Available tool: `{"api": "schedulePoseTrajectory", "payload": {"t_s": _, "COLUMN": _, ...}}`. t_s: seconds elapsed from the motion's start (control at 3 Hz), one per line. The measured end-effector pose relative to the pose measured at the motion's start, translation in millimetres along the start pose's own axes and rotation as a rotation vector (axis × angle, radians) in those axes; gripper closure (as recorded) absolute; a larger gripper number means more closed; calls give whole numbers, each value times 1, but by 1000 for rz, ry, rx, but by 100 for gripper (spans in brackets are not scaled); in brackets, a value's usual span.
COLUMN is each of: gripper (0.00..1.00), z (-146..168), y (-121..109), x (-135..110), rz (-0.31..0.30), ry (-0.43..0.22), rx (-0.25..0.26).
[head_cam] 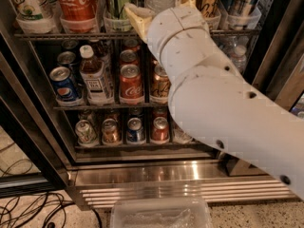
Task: Pick water bottle from top shelf of fridge
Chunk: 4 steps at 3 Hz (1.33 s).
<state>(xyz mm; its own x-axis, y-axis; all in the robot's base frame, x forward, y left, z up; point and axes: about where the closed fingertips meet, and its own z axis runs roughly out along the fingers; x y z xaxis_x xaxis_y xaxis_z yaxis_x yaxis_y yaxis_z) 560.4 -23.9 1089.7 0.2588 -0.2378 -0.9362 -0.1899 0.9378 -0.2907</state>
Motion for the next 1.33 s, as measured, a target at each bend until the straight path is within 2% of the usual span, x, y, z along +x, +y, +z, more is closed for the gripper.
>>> {"api": "schedulePoseTrajectory", "payload": {"t_s": 0.67, "gripper": 32, "z": 9, "y": -1, "x": -6, "rz": 54, "ry": -2, "rx": 40}}
{"api": "schedulePoseTrajectory", "payload": {"t_s": 1.33, "gripper": 34, "z": 12, "y": -9, "x": -5, "rz": 79, "ry": 12, "rx": 87}}
